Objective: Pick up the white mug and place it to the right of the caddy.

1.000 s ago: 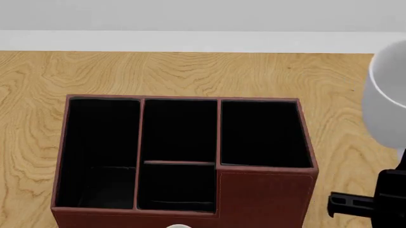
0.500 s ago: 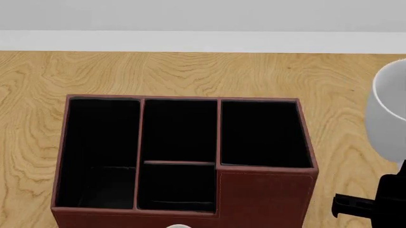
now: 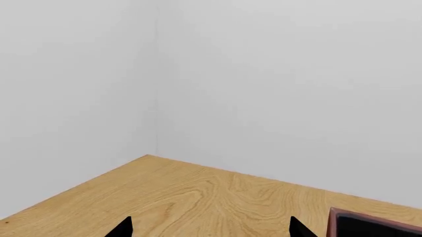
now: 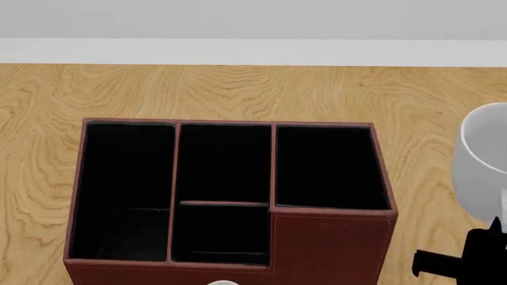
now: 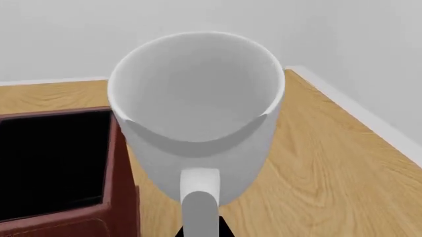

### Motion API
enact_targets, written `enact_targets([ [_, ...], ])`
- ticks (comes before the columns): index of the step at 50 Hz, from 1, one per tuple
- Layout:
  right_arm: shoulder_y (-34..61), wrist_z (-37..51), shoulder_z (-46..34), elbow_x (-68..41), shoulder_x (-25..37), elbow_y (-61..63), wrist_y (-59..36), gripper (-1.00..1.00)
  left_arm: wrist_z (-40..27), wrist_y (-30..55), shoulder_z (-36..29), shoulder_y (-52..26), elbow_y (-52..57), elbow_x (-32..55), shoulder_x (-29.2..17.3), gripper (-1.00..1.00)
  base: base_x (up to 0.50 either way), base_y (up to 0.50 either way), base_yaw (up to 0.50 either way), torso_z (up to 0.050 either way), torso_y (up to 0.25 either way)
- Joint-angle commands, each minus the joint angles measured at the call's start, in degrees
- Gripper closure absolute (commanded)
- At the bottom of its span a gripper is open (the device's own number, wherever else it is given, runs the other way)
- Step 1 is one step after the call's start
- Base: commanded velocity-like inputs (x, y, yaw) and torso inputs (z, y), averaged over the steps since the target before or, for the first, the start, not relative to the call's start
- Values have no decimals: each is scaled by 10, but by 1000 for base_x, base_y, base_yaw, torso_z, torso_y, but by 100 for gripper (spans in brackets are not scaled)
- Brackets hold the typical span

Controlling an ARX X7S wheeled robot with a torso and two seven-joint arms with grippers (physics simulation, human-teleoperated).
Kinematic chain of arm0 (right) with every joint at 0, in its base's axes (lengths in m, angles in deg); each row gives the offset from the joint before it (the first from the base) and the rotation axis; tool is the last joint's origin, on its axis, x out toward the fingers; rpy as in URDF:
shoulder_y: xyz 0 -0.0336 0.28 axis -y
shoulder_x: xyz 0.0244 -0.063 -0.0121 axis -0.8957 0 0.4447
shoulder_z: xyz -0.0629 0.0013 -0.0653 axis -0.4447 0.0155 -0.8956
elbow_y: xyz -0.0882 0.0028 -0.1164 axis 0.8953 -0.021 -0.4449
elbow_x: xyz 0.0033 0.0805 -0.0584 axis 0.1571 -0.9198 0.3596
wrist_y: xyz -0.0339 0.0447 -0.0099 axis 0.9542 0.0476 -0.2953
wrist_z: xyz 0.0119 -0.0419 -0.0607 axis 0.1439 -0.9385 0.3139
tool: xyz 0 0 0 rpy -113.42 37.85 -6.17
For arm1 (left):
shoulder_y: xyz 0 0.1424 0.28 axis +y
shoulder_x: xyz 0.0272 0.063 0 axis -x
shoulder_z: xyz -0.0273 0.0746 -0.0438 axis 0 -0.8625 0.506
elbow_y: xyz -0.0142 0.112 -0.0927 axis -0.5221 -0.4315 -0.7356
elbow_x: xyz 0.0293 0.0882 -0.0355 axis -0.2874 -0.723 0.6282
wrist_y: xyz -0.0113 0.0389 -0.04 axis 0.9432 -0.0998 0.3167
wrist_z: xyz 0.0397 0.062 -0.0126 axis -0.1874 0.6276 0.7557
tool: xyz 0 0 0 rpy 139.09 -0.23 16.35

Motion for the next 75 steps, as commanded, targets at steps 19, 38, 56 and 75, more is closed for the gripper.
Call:
enact_targets([
  [19, 11, -80, -36, 106, -13, -83, 38, 100, -4, -2, -7, -1, -3, -4, -2, -100, 0, 0, 0, 0, 1],
  [38, 107, -134, -119, 176, -30, -183, 50, 100, -9, -14, -31, -12, -24, -30, 1, -100, 0, 0, 0, 0, 1],
  [56, 99, -196, -157, 208, -27, -201, 78, 100, -11, -15, -43, -13, -31, -38, 0, -100, 0, 0, 0, 1, 1],
  [75, 56, -224, -161, 228, -34, -224, 119, 100, -11, -22, -50, -15, -40, -43, 0, -100, 0, 0, 0, 0, 1],
])
